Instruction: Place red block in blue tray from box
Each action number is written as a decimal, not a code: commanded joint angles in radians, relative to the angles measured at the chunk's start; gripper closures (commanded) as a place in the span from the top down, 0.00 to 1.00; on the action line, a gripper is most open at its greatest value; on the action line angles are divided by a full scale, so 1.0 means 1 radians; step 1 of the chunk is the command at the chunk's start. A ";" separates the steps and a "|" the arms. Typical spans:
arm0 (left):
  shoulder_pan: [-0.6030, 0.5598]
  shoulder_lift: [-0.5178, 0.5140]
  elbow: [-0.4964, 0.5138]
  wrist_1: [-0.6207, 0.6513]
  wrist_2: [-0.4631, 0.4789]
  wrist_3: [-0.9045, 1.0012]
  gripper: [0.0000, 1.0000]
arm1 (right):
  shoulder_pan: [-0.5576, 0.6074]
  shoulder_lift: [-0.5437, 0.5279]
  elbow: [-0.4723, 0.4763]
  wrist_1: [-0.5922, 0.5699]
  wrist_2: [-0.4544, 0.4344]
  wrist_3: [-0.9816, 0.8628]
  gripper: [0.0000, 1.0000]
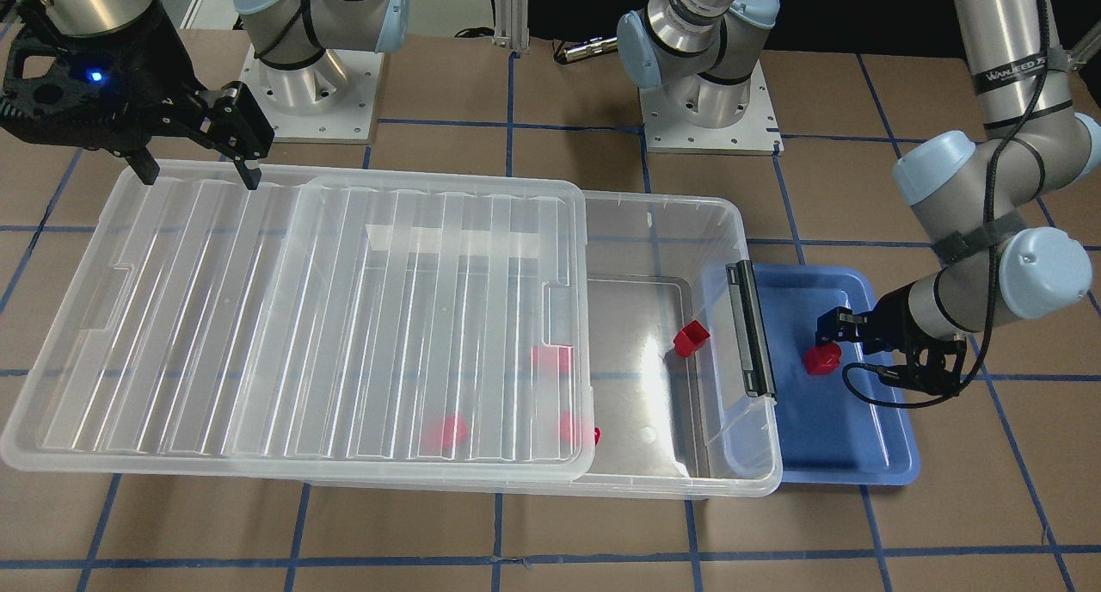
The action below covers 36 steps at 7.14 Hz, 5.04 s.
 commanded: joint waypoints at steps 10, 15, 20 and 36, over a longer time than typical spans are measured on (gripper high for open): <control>-0.309 0.334 0.230 -0.372 0.085 -0.323 1.00 | -0.470 0.094 0.006 -0.080 -0.031 -0.627 1.00; -0.354 0.386 0.159 -0.374 0.042 -0.435 1.00 | -0.549 0.255 0.051 -0.169 -0.029 -0.647 1.00; -0.353 0.405 0.158 -0.376 0.006 -0.427 1.00 | -0.489 0.274 0.119 -0.246 -0.033 -0.572 1.00; -0.347 0.406 0.155 -0.384 0.011 -0.427 1.00 | -0.232 0.225 0.164 -0.252 -0.037 -0.311 1.00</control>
